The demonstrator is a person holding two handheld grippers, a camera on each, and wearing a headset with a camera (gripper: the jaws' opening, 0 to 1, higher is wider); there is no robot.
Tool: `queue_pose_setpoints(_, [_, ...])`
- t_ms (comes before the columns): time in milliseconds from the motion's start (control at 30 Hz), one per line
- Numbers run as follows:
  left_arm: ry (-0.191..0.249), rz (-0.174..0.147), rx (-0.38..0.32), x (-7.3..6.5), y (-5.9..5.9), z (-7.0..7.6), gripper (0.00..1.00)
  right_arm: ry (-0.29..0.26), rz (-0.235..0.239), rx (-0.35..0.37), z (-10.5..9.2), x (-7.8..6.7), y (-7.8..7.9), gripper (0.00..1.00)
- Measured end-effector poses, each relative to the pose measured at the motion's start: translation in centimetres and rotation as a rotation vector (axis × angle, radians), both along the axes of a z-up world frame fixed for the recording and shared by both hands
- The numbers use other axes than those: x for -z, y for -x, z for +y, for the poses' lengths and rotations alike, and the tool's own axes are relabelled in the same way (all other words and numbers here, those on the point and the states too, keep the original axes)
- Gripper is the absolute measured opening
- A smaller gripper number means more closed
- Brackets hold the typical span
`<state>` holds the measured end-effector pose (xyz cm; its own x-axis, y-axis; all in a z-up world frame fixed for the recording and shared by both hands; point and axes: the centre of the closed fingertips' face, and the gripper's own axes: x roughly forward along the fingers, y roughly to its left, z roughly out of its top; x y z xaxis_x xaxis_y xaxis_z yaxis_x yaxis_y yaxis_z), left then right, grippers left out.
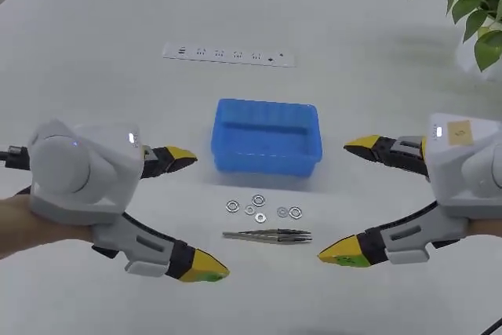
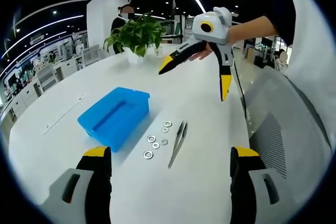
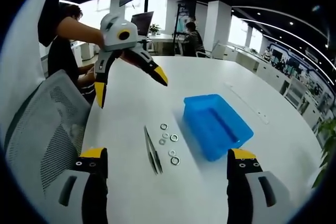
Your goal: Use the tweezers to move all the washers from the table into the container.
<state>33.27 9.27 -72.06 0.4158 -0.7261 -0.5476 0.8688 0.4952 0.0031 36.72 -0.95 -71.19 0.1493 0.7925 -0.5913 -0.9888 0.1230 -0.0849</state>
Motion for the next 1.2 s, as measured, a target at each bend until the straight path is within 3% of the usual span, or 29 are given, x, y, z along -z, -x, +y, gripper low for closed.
queue_pose_setpoints(133, [0.002, 0.011, 0.0, 0.6, 0.0, -0.2, 0.99, 0.018, 0.007, -0.017, 0.1, 0.6, 0.4, 0.93])
queue_pose_setpoints(333, [-0.044, 0.005, 0.008, 1.9, 0.1, -0.2, 0.94, 0.035, 0.007, -0.025, 0.3, 1.7, 0.5, 0.87])
queue_pose_setpoints(400, [-0.077, -0.04, 0.006, 2.1, -0.4, -0.1, 0.87, 0.047, 0.007, -0.027, 0.4, 2.5, 0.6, 0.83])
queue_pose_setpoints(433, [-0.081, -0.042, 0.012, 2.3, -0.3, -0.3, 0.84, 0.047, 0.012, -0.027, 0.6, 2.8, 0.7, 0.8])
queue_pose_setpoints(567, [-0.088, -0.035, 0.031, 3.1, -0.2, -1.0, 0.8, 0.081, 0.03, -0.07, 1.4, 4.7, 1.8, 0.71])
queue_pose_setpoints(700, [-0.125, -0.015, 0.039, 4.9, -0.4, -1.3, 0.73, 0.136, 0.07, -0.128, 2.3, 6.5, 2.9, 0.59])
queue_pose_setpoints(800, [-0.122, 0.002, 0.041, 5.4, -0.5, -1.6, 0.71, 0.159, 0.068, -0.157, 2.8, 7.2, 3.0, 0.54])
queue_pose_setpoints(1000, [-0.129, 0.024, 0.071, 6.5, -0.6, -2.1, 0.66, 0.183, 0.069, -0.169, 3.1, 7.9, 2.4, 0.48])
queue_pose_setpoints(1133, [-0.134, 0.032, 0.077, 7.0, -0.8, -2.6, 0.51, 0.194, 0.076, -0.157, 3.1, 8.4, 1.7, 0.34])
queue_pose_setpoints(1200, [-0.135, 0.034, 0.084, 7.4, -0.8, -2.8, 0.5, 0.194, 0.084, -0.149, 3.2, 8.7, 1.6, 0.32])
